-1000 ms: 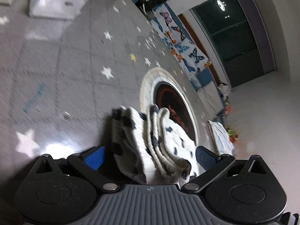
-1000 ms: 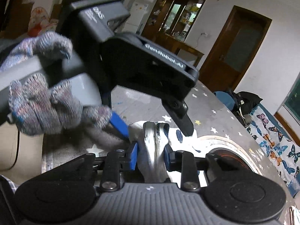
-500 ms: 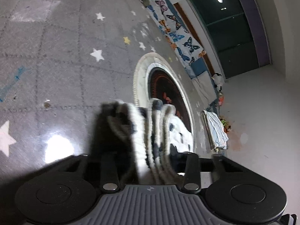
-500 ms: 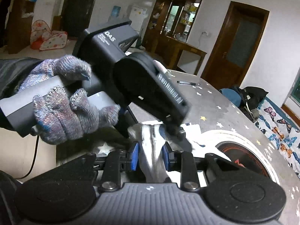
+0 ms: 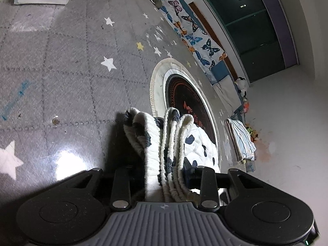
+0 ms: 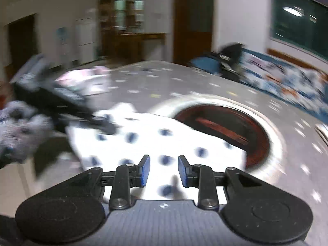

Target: Fold clothes

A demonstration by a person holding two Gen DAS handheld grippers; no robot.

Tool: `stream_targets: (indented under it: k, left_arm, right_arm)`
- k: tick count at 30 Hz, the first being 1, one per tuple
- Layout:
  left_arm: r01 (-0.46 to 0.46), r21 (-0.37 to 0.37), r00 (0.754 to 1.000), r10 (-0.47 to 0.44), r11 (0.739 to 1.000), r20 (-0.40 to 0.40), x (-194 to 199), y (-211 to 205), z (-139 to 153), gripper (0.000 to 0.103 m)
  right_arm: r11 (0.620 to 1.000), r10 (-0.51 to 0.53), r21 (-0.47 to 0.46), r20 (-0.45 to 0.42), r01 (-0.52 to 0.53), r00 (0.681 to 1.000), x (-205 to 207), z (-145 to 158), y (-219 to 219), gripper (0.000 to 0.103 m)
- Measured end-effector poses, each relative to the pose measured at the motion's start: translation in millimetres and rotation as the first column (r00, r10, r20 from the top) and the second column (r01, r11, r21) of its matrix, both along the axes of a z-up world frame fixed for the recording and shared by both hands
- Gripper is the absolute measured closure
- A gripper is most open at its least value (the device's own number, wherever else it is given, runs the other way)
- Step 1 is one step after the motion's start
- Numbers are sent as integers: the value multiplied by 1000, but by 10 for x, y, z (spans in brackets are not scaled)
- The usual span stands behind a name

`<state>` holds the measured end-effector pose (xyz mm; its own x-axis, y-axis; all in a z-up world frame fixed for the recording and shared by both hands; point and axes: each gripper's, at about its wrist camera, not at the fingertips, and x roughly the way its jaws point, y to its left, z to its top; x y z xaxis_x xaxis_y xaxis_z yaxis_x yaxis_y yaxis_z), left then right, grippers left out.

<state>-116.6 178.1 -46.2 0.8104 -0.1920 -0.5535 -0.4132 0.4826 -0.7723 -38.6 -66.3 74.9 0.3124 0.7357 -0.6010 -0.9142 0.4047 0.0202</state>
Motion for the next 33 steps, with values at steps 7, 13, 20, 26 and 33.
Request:
stream_targets:
  k: [7,13,20,26,33]
  left_arm:
    - [1,20,1000,-1,1000,-8,1,-7,18,68]
    - [5,47,1000,-4,999,-15,18,-27,47,68]
    - [21,88,1000,-20,996,-16,76,-82,124,68]
    - [49,135,999,-48,990,-9,168,-158,245,68]
    - [108,188,994,-110,976,1,403,-318,403,68]
  right_arm:
    - [972,-230,-1,-154,233,961,568,-362,-373,68]
    - [964,-253,23,-239,266,937,732,-494,-429,66]
    - [962,-247,47,-276,269,929,736,-531,-422,79]
    - [947,-260,110,-289,302,921,644,-415,-537,98]
    - [921,-305,176,-231,348,924,599,-151,-820,99]
